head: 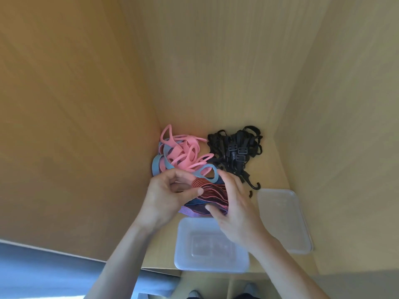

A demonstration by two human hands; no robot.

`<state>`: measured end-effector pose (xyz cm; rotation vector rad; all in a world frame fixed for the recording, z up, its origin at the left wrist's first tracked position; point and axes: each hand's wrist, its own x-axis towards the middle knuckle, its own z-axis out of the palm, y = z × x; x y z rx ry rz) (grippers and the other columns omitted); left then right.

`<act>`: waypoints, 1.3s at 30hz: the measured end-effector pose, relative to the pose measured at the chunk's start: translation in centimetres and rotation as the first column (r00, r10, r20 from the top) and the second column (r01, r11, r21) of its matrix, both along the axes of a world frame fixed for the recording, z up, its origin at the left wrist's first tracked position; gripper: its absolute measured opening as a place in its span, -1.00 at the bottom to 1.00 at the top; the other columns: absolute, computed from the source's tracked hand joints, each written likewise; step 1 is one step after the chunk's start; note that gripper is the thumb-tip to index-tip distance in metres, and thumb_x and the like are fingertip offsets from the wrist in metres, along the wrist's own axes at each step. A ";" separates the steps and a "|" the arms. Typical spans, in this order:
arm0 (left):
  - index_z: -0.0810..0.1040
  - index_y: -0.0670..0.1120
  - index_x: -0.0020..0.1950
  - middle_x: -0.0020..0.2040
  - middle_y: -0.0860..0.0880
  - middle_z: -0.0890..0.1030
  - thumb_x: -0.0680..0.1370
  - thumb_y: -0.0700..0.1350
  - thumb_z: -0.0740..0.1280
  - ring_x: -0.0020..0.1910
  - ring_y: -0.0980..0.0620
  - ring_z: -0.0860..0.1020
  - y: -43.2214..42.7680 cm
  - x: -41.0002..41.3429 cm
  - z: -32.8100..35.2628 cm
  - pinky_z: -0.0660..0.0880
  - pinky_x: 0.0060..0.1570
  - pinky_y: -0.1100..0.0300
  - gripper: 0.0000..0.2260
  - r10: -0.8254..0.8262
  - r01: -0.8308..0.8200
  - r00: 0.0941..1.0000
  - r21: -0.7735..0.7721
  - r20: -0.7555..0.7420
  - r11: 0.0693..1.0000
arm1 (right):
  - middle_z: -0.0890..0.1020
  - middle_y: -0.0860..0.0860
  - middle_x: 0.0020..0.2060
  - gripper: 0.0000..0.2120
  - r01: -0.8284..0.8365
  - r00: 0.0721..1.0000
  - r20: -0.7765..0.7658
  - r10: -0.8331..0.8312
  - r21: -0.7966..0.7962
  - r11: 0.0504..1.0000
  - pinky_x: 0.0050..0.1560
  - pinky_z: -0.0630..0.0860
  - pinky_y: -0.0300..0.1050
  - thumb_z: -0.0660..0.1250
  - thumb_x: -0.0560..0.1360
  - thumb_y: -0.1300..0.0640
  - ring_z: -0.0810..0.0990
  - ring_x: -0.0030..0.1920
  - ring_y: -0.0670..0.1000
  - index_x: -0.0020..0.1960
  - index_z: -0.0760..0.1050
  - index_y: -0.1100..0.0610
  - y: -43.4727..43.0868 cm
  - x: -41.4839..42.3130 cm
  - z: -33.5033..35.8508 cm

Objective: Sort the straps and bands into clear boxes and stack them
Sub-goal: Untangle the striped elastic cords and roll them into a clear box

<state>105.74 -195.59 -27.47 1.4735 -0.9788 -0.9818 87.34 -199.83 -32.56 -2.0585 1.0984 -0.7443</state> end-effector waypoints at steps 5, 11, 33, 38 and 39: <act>0.62 -0.21 0.06 -0.07 -0.15 0.72 0.43 -0.38 0.52 -0.08 -0.02 0.69 -0.8 -1.2 1.0 0.60 0.00 0.22 -0.75 -0.113 0.110 0.992 -0.045 -0.052 0.993 | 0.62 -0.03 0.12 -0.70 0.133 0.991 -0.019 -0.135 -0.080 0.988 0.05 0.53 -0.01 0.35 0.54 0.23 0.60 0.12 0.06 0.26 0.49 0.07 -1.9 1.7 -0.6; 0.62 -0.18 0.10 0.01 -0.17 0.71 0.59 -0.33 0.35 -0.01 -0.02 0.65 -0.5 2.3 -1.0 0.58 0.08 0.07 -0.87 0.019 -0.015 0.999 0.130 -0.032 0.991 | 0.70 -0.06 -0.14 -0.89 0.249 0.913 0.233 -0.334 0.331 0.910 0.02 0.51 -0.14 0.30 0.63 0.21 0.68 -0.08 -0.09 0.10 0.59 0.10 -5.5 0.1 0.1; 0.57 0.04 0.02 -0.03 0.12 0.64 0.52 -0.31 0.36 -0.03 0.25 0.59 -4.1 1.0 -5.9 0.43 -0.11 0.51 -0.75 -0.118 0.080 0.950 0.139 0.289 0.987 | 0.58 0.12 -0.15 -0.70 -0.408 0.177 0.908 -0.380 0.419 0.811 -0.03 0.47 -0.04 0.21 0.34 0.25 0.56 -0.16 0.08 0.02 0.58 0.25 -8.7 -1.4 13.5; 0.56 0.04 0.14 0.10 0.15 0.61 0.54 -0.25 0.39 0.07 0.36 0.54 -5.0 -0.2 -4.1 0.50 0.15 0.32 -0.75 -0.220 0.203 0.939 0.090 0.264 0.975 | 0.59 0.12 -0.22 -0.72 -0.317 0.265 0.905 -0.332 0.407 0.857 -0.11 0.45 -0.07 0.14 0.36 0.28 0.56 -0.25 0.04 -0.04 0.56 0.25 -9.3 0.0 16.0; 0.55 0.06 0.21 0.15 0.15 0.60 0.55 -0.18 0.42 0.14 0.32 0.53 -5.2 -0.6 -3.6 0.49 0.19 0.30 -0.73 -0.262 0.249 0.930 0.080 0.259 0.965 | 0.59 0.12 -0.22 -0.72 -0.296 0.294 0.905 -0.309 0.393 0.871 -0.12 0.48 -0.08 0.13 0.37 0.31 0.58 -0.24 0.04 -0.02 0.55 0.26 -9.4 0.3 16.4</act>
